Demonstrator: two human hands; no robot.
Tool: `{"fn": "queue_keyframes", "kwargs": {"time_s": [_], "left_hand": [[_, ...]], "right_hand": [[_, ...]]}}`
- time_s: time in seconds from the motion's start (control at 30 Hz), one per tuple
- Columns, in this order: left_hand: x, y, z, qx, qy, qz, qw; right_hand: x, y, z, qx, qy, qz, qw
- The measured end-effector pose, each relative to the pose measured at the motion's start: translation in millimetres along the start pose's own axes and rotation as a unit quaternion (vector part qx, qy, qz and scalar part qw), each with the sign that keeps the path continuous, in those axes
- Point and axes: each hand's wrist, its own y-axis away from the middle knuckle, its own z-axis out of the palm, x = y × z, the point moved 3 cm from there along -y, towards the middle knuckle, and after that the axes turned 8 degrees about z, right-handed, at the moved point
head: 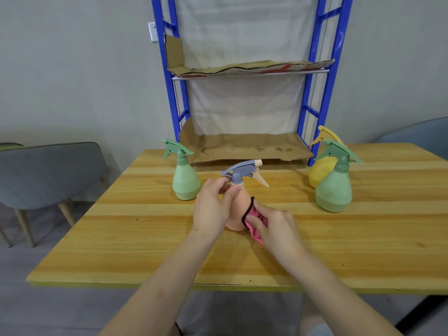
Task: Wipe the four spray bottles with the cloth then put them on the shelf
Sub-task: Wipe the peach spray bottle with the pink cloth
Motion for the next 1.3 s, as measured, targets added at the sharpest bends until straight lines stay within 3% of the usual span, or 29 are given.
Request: {"fn": "queue_keyframes", "kwargs": {"time_s": [0.17,0.3,0.6,0.8,1.07,1.3], "left_hand": [[0,2,2,-0.001,0.01,0.002,1.0],[-4,6,4,-0.016,0.046,0.008,0.999],[-13,5,4,-0.003,-0.047,0.017,0.999],[-5,8,4,-0.023,-0.042,0.014,0.999],[-8,10,8,-0.004,-0.017,-0.003,1.0],[-10,10,8,-0.002,-0.014,-0.003,1.0]], "right_hand": [[-5,-1,1,0.021,-0.027,0.007,0.999],[-27,-8,0,0.056,-0.084,-0.034,0.994],[6,1,6,0.023,0.013,-0.028,0.999],[-17,-3,8,0.064,-0.057,-0.084,0.993],[10,0,7,0.032,0.039,-0.045,0.998],[-15,-2,6,0.068,-0.057,-0.087,0.992]]}}
